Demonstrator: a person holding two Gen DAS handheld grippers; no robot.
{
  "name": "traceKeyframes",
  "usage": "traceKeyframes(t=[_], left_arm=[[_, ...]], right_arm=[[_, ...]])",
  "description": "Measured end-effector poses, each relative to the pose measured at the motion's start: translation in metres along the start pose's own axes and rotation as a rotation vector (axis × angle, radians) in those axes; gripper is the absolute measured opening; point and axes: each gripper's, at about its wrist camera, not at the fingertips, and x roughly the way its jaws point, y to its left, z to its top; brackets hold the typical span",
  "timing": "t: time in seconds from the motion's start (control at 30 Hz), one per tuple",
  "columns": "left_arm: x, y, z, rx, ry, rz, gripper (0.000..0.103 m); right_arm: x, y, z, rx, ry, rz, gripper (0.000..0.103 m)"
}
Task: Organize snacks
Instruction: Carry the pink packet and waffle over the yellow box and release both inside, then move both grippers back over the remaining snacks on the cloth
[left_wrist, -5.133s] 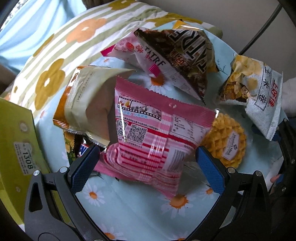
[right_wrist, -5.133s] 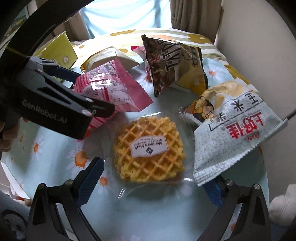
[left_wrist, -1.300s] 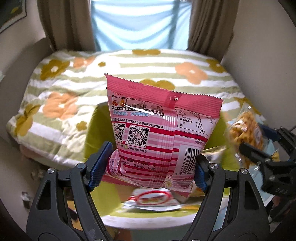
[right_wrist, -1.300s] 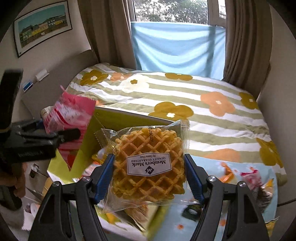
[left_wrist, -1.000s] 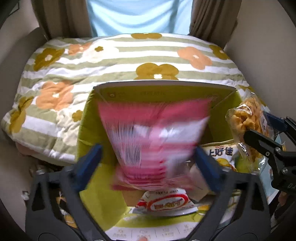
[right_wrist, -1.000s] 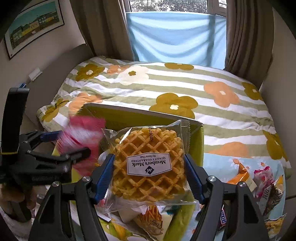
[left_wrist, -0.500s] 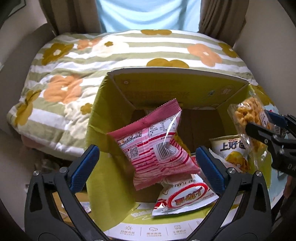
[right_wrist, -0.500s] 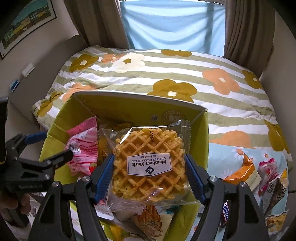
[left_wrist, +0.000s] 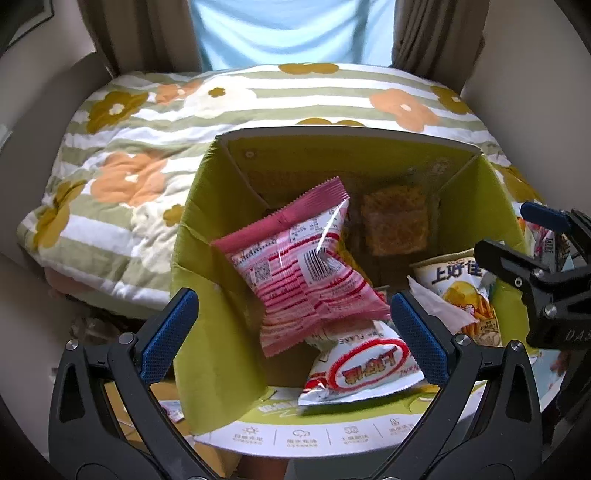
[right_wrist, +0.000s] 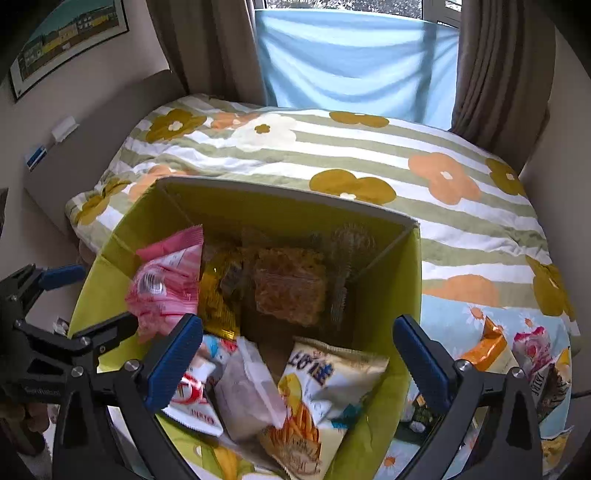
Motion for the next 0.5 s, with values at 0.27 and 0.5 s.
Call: traceKeyframes(t=[0.27,0.5], left_arm=[[-0.011,0.001,-0.005,-0.002,-0.027,-0.026,0.103],[-0.018,-0.011,-0.007,0.025,-0.041,-0.068,0.103]], right_arm=[[-0.017,0.005,-0.003,0.006,-0.008,-0.022,0.103],[-0.038,0.003,-0.01,0.031,-0.044,-0.043,0.103]])
